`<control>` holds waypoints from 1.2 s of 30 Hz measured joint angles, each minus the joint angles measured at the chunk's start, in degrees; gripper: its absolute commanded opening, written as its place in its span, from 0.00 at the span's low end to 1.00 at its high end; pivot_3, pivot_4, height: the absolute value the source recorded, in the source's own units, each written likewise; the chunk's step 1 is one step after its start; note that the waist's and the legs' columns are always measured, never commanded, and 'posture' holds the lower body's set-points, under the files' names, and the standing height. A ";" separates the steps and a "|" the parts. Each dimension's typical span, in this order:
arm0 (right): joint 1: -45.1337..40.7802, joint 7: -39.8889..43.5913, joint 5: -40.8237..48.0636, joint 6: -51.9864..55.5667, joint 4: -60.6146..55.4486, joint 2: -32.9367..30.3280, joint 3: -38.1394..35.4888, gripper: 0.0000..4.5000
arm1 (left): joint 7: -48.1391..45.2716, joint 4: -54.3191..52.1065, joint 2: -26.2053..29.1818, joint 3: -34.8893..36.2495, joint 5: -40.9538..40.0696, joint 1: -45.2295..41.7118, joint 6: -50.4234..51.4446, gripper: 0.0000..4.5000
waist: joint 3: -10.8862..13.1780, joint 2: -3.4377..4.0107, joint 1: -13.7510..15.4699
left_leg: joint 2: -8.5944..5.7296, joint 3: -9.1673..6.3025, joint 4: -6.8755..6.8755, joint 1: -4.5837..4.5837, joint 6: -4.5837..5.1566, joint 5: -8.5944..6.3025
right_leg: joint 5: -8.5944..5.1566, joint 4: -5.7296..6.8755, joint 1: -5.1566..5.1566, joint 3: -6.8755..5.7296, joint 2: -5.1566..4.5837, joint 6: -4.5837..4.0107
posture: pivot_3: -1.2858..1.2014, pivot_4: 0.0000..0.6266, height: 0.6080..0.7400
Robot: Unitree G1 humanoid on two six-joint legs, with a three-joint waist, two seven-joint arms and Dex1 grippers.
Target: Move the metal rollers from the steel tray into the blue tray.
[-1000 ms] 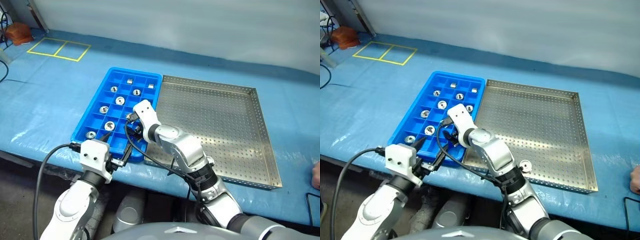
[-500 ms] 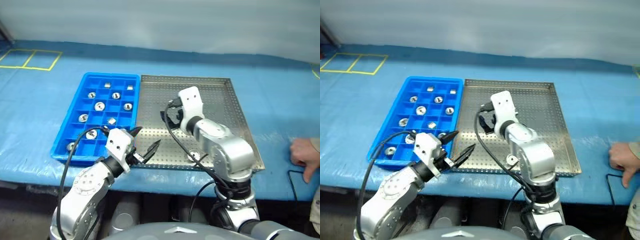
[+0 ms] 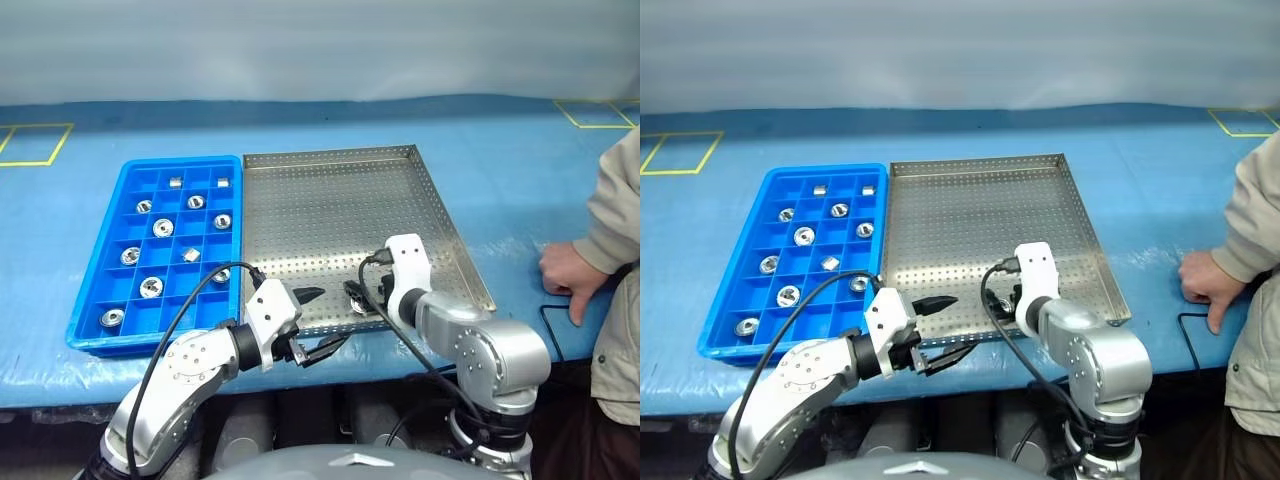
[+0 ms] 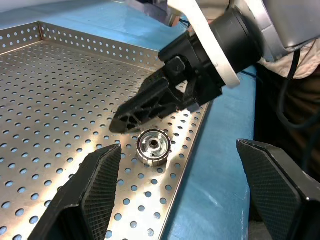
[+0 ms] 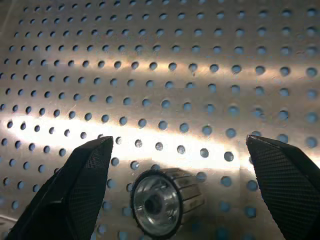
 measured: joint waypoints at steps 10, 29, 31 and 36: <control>2.51 -3.22 3.53 -0.29 -1.67 -5.82 5.25 0.80 | 1.49 0.00 0.08 0.52 0.73 1.71 -0.20 0.90 | -0.04 -0.06 0.65 | -0.01 0.07 0.00 0.02 0.03 0.00 | 0.02 -0.03 -0.01 0.07 -0.01 0.04 | 0.54 0.24 1.00; -15.27 -5.68 2.42 -9.86 8.72 -6.82 11.19 0.41 | 21.31 0.02 -12.66 12.24 9.36 5.40 -6.87 0.90 | -0.10 -0.22 4.33 | -0.04 0.04 -0.07 -0.04 0.15 0.02 | 0.21 -0.04 -0.02 0.04 0.04 0.37 | 0.66 0.24 1.00; -16.15 -4.74 2.00 -14.12 11.22 -6.12 13.36 0.41 | 23.32 -1.19 -13.61 13.45 10.90 8.41 -8.65 0.90 | -0.09 -0.22 5.13 | -0.05 0.07 -0.08 -0.09 0.18 -0.01 | 0.21 -0.08 -0.05 0.06 0.00 0.37 | 0.67 0.24 1.00; -16.61 -0.55 1.36 -25.95 14.56 -5.06 20.21 0.41 | 25.00 -6.18 -14.40 15.54 12.39 17.60 -12.58 0.90 | -0.08 -0.22 8.07 | -0.09 0.04 -0.06 -0.14 0.24 -0.07 | 0.13 -0.18 -0.04 0.00 -0.08 0.43 | 0.71 0.24 1.00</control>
